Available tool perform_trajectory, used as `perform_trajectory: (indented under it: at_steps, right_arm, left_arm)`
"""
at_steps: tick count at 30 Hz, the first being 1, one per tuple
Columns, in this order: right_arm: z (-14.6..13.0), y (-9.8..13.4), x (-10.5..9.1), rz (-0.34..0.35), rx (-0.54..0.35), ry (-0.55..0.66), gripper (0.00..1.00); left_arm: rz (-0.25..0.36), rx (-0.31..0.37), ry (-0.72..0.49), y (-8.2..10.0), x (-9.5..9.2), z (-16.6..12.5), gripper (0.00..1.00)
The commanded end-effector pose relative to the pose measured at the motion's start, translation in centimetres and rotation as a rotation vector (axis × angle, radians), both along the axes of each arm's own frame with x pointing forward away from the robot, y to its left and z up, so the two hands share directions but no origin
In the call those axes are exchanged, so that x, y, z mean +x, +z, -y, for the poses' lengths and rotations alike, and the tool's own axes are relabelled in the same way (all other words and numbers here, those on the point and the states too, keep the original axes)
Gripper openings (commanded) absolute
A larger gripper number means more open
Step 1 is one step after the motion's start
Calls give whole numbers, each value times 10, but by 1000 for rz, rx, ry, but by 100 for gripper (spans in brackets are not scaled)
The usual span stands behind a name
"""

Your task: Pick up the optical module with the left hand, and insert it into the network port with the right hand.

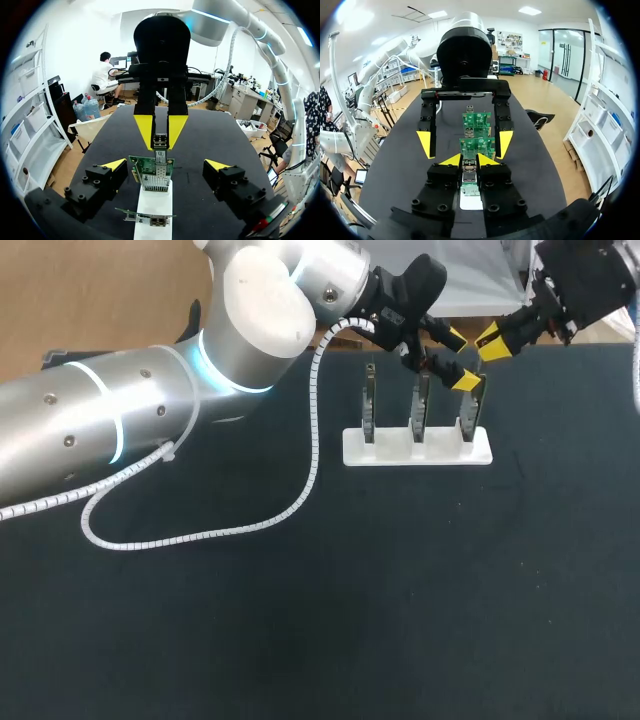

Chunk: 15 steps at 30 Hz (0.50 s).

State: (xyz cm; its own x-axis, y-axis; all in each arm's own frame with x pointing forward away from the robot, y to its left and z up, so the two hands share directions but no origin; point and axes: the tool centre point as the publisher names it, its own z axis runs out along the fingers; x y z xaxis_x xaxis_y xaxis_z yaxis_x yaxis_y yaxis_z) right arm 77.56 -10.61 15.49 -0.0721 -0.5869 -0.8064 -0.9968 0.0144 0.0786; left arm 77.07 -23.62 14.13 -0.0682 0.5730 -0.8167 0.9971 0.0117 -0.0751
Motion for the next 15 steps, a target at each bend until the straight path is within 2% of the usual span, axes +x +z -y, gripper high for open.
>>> perform_trajectory:
  at_steps: [1, 3, 4, 5, 15]
  right_arm:
    - [1, -3, -1, 1, 2, -5, 0]
    - [0, -2, -1, 2, 4, -4, 0]
    - [0, -2, -2, 2, 5, -4, 46]
    - [0, -2, -2, 1, 11, 1, 100]
    - [4, 7, -4, 20, 34, -24, 100]
  left_arm:
    - [2, 2, 5, 0, -2, -1, 100]
    - [2, 2, 5, 0, -2, -1, 100]
    - [2, 2, 5, 0, -2, -1, 100]
    - [2, 2, 5, 0, -2, -1, 100]
    - [2, 2, 5, 0, -2, -1, 100]
